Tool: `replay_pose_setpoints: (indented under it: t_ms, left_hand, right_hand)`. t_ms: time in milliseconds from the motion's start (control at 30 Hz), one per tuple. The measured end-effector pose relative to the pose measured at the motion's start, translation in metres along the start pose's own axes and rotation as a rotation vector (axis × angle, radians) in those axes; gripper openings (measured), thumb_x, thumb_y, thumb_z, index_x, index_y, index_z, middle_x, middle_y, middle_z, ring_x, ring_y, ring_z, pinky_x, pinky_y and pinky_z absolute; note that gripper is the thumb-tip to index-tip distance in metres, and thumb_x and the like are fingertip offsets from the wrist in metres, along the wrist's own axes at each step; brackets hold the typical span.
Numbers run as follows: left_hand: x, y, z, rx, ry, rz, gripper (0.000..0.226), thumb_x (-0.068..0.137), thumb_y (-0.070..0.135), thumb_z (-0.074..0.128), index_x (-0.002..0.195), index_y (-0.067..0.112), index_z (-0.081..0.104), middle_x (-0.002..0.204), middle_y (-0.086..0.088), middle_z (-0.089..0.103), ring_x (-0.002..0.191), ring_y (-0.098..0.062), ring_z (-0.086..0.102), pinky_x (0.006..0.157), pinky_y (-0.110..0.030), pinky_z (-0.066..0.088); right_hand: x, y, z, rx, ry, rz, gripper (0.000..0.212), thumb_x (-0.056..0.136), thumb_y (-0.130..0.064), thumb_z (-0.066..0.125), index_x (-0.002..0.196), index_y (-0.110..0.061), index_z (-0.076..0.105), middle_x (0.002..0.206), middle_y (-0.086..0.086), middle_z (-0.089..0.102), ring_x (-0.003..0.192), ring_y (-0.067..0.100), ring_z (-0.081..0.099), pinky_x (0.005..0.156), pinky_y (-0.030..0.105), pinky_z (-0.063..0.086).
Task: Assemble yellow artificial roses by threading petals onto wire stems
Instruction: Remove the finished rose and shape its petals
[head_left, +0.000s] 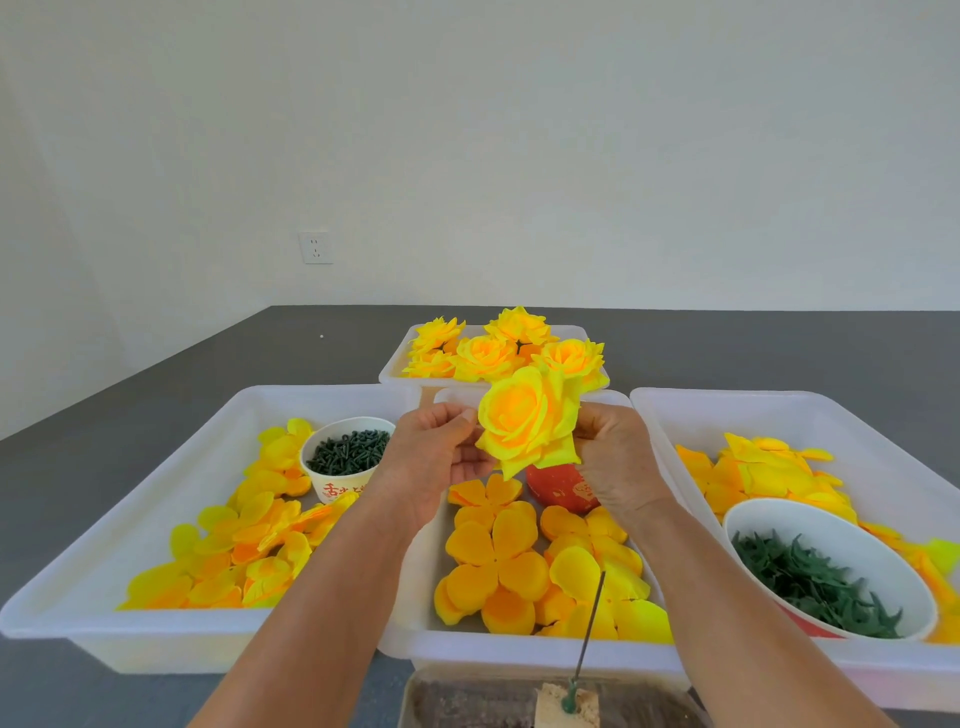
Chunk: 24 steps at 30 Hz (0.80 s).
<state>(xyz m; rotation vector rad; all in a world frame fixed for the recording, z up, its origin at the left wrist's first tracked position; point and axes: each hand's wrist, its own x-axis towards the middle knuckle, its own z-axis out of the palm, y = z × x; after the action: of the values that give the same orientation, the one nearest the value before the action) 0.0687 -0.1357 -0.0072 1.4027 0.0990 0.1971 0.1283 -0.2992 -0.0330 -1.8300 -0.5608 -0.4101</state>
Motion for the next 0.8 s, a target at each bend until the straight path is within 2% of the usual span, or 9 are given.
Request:
replay_pose_setpoints:
  t_ms: [67, 133, 267, 333, 433, 500, 567, 667, 800]
  left_hand:
    - [0.000, -0.001, 0.000, 0.019, -0.001, -0.021, 0.015, 0.094, 0.008, 0.050, 0.086, 0.003, 0.061, 0.065, -0.007, 0.066, 0.051, -0.014, 0.061, 0.050, -0.023, 0.053]
    - [0.001, -0.001, -0.002, 0.036, 0.030, -0.023, 0.010, 0.091, 0.005, 0.055, 0.085, 0.004, 0.063, 0.066, -0.008, 0.066, 0.054, -0.015, 0.060, 0.053, -0.024, 0.052]
    - [0.003, -0.002, -0.006, 0.039, 0.057, -0.028, 0.009, 0.085, -0.001, 0.061, 0.090, 0.006, 0.065, 0.079, -0.008, 0.066, 0.068, -0.018, 0.061, 0.061, -0.026, 0.054]
    - [0.002, -0.001, -0.005, 0.066, 0.055, -0.005, 0.014, 0.082, -0.004, 0.063, 0.094, 0.005, 0.064, 0.082, -0.010, 0.066, 0.071, -0.019, 0.062, 0.062, -0.028, 0.055]
    - [0.001, -0.001, -0.002, 0.173, 0.123, 0.122, 0.022, 0.078, -0.011, 0.064, 0.085, 0.010, 0.065, 0.076, -0.008, 0.066, 0.065, -0.015, 0.063, 0.055, -0.025, 0.055]
    - [0.001, -0.001, -0.001, 0.282, 0.194, 0.245, 0.029, 0.077, -0.015, 0.063, 0.078, 0.015, 0.064, 0.073, -0.005, 0.066, 0.065, -0.013, 0.062, 0.055, -0.020, 0.053]
    - [0.000, -0.002, 0.000, 0.403, 0.234, 0.363, 0.033, 0.076, -0.015, 0.063, 0.075, 0.018, 0.063, 0.073, -0.003, 0.066, 0.068, -0.013, 0.062, 0.060, -0.019, 0.052]
    - [-0.002, -0.002, 0.001, 0.532, 0.248, 0.487, 0.034, 0.077, -0.013, 0.064, 0.074, 0.021, 0.064, 0.075, -0.002, 0.068, 0.071, -0.015, 0.064, 0.066, -0.022, 0.053]
    - [-0.001, -0.001, 0.000, 0.516, 0.289, 0.527, 0.031, 0.077, -0.005, 0.069, 0.072, 0.025, 0.065, 0.070, 0.010, 0.065, 0.063, 0.003, 0.061, 0.060, -0.009, 0.049]
  right_hand:
    - [0.000, -0.002, 0.000, -0.016, 0.002, -0.042, 0.009, 0.080, 0.005, 0.067, 0.084, 0.001, 0.074, 0.082, 0.014, 0.072, 0.081, 0.027, 0.067, 0.074, 0.041, 0.056]
    - [-0.001, -0.003, 0.000, -0.031, -0.008, -0.094, 0.005, 0.078, 0.005, 0.069, 0.081, 0.005, 0.073, 0.079, 0.019, 0.071, 0.078, 0.033, 0.066, 0.069, 0.042, 0.054]
    - [-0.005, -0.005, 0.002, -0.047, -0.080, -0.061, 0.012, 0.077, 0.002, 0.072, 0.087, -0.003, 0.075, 0.081, 0.003, 0.070, 0.079, 0.021, 0.064, 0.070, 0.021, 0.050]
    - [-0.006, -0.005, 0.002, -0.041, -0.105, -0.027, 0.014, 0.078, 0.001, 0.071, 0.090, -0.005, 0.074, 0.083, 0.001, 0.068, 0.082, 0.020, 0.063, 0.075, 0.021, 0.049]
    - [-0.006, -0.007, 0.001, -0.030, -0.148, -0.001, 0.014, 0.078, 0.000, 0.071, 0.090, -0.006, 0.075, 0.084, 0.000, 0.069, 0.083, 0.017, 0.064, 0.081, 0.028, 0.052]
    - [-0.007, -0.008, 0.002, -0.013, -0.195, 0.000, 0.017, 0.079, 0.002, 0.070, 0.088, -0.012, 0.075, 0.084, -0.003, 0.070, 0.080, 0.009, 0.064, 0.084, 0.031, 0.052]
    - [-0.007, -0.010, 0.002, 0.027, -0.261, 0.012, 0.026, 0.081, 0.000, 0.068, 0.088, -0.024, 0.072, 0.081, -0.016, 0.069, 0.077, -0.005, 0.062, 0.083, 0.022, 0.051]
    - [-0.008, -0.011, 0.002, 0.070, -0.317, 0.039, 0.027, 0.082, -0.006, 0.069, 0.084, -0.033, 0.069, 0.072, -0.031, 0.066, 0.075, -0.013, 0.062, 0.075, 0.006, 0.046]
    - [-0.007, -0.010, 0.003, 0.086, -0.316, 0.094, 0.029, 0.083, -0.010, 0.069, 0.078, -0.038, 0.068, 0.070, -0.029, 0.067, 0.073, -0.013, 0.061, 0.077, 0.012, 0.046]
